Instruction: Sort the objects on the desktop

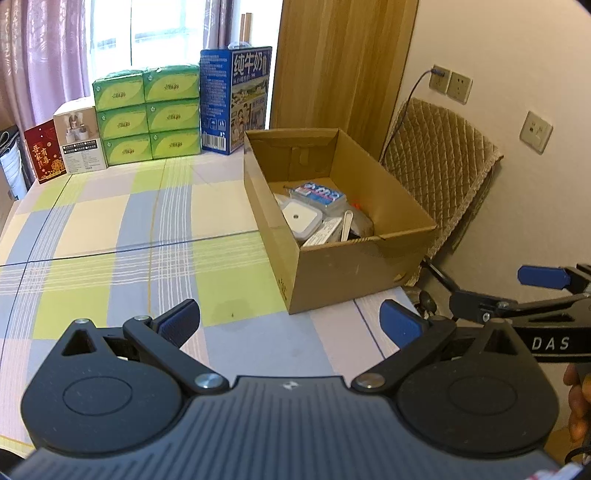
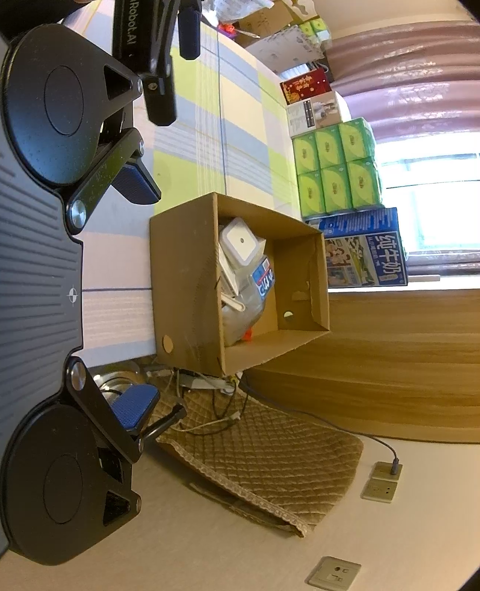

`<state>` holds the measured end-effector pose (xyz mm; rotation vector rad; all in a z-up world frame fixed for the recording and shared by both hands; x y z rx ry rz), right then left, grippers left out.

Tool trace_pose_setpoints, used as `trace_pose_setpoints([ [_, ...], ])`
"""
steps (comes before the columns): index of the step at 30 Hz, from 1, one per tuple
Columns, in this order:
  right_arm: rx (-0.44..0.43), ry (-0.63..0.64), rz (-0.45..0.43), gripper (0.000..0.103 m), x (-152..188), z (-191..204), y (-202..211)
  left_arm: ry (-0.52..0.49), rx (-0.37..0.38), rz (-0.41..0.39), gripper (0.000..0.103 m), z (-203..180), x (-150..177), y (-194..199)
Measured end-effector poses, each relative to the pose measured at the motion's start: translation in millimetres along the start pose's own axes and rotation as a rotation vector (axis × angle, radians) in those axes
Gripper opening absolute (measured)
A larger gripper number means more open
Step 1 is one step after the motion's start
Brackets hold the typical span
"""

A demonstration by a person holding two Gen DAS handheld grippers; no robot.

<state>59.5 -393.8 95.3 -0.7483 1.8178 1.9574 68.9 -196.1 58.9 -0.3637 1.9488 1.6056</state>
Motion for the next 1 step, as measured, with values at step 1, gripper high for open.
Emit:
trace_pose_setpoints([
  [1, 0.001, 0.001, 0.000, 0.101, 0.2, 0.2, -0.4, -0.002, -0.002, -0.006, 0.102, 0.7, -0.2, 0.2],
])
Point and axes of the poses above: each gripper's, at about its wrist camera, not at the fingertips, and y roughly against the way its jaws point, z to its left, x to its underside, the point moved 4 cm from there along -y, roughly the way its jaws point, and after that the axes turned 11 degrees about z, right-handed, at the moved point
